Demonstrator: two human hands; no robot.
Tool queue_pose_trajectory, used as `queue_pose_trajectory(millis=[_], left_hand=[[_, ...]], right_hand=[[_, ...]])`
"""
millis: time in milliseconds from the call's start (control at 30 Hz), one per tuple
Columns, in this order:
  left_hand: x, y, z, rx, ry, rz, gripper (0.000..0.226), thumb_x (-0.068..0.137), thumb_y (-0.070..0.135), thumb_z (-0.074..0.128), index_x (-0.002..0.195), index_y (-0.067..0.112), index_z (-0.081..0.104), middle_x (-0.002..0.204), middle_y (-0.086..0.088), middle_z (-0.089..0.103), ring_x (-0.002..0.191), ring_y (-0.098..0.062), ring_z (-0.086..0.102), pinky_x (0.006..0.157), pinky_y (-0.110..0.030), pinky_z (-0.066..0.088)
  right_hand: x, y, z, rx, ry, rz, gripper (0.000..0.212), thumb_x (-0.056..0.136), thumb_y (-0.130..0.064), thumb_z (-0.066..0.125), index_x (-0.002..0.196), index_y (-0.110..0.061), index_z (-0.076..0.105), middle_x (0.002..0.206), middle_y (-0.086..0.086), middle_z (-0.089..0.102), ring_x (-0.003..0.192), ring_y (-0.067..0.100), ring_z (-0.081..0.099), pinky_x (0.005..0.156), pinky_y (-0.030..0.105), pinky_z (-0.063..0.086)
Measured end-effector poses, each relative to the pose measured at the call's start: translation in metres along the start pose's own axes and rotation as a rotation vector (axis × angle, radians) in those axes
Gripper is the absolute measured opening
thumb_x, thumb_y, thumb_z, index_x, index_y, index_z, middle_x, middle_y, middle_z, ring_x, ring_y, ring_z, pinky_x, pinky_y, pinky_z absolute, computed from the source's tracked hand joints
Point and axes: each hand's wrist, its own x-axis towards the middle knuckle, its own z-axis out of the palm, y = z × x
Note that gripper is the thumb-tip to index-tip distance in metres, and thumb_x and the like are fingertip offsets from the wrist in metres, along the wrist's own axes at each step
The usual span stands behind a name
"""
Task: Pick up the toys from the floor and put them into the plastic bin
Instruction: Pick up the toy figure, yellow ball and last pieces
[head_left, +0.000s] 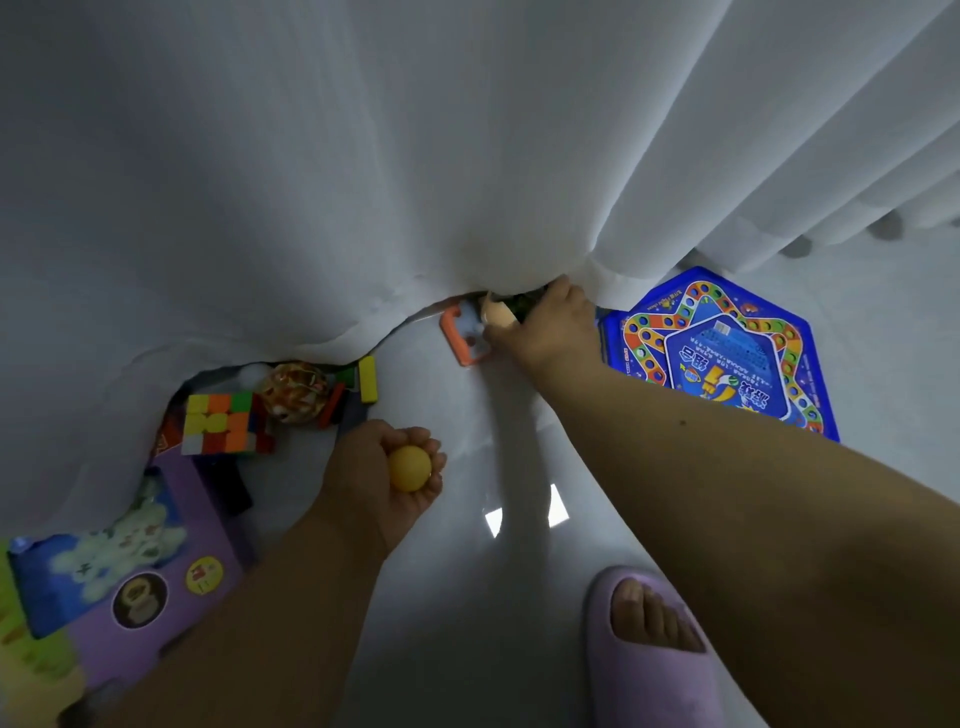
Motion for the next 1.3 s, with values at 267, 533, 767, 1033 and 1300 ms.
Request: queue_pose_trajectory(millis=[267,533,767,1033,1300], left_hand=[[0.004,-0.003,-0.006,0.137,0.051,0.035,0.03,0.093,0.021,0.047,0.064,0.013,0.052,0.049,-0.001,0.054,0.046,-0.014,0.048,0.051,-0.024,0.037],[0.002,-0.001,0.002,0.265,0.084,0.168,0.012,0.092,0.02,0.058,0.102,0.014,0.061,0.074,-0.005,0.06,0.053,-0.015,0.055,0.047,-0.021,0.044],[-0.005,-0.002,0.0,0.453,0.082,0.115,0.013,0.094,0.025,0.055,0.105,0.021,0.06,0.098,-0.009,0.059,0.058,-0.017,0.055,0.054,-0.025,0.045],[-0.01,-0.006,-0.022,0.49,-0.145,-0.097,0.026,0.087,0.041,0.059,0.097,0.016,0.062,0.061,0.001,0.061,0.045,-0.011,0.05,0.049,-0.021,0.038],[-0.013,-0.018,-0.046,0.45,-0.151,-0.059,0.017,0.091,0.031,0.056,0.107,0.03,0.062,0.09,-0.007,0.062,0.048,-0.013,0.052,0.049,-0.02,0.042]], right_hand=[[0.006,-0.004,0.013,0.055,-0.003,-0.113,0.061,0.077,-0.029,0.07,0.126,-0.003,0.043,0.123,0.016,0.048,0.113,0.034,0.049,0.09,0.038,0.043],[-0.062,0.017,0.025,0.336,0.036,0.105,0.077,0.066,-0.042,0.076,0.129,-0.011,0.045,0.12,0.009,0.049,0.113,0.026,0.048,0.097,0.038,0.045],[-0.116,0.018,0.035,0.558,-0.21,0.245,0.079,0.058,-0.039,0.081,0.125,-0.016,0.046,0.115,0.002,0.051,0.102,0.019,0.055,0.083,0.031,0.052],[-0.135,0.033,0.035,0.887,-0.755,0.182,0.048,0.055,-0.029,0.08,0.094,-0.029,0.051,0.095,-0.002,0.059,0.095,0.022,0.06,0.088,0.039,0.052],[-0.136,0.029,0.04,0.935,-0.903,0.203,0.06,0.057,-0.047,0.076,0.111,-0.031,0.058,0.116,0.003,0.061,0.114,0.026,0.056,0.103,0.042,0.045]])
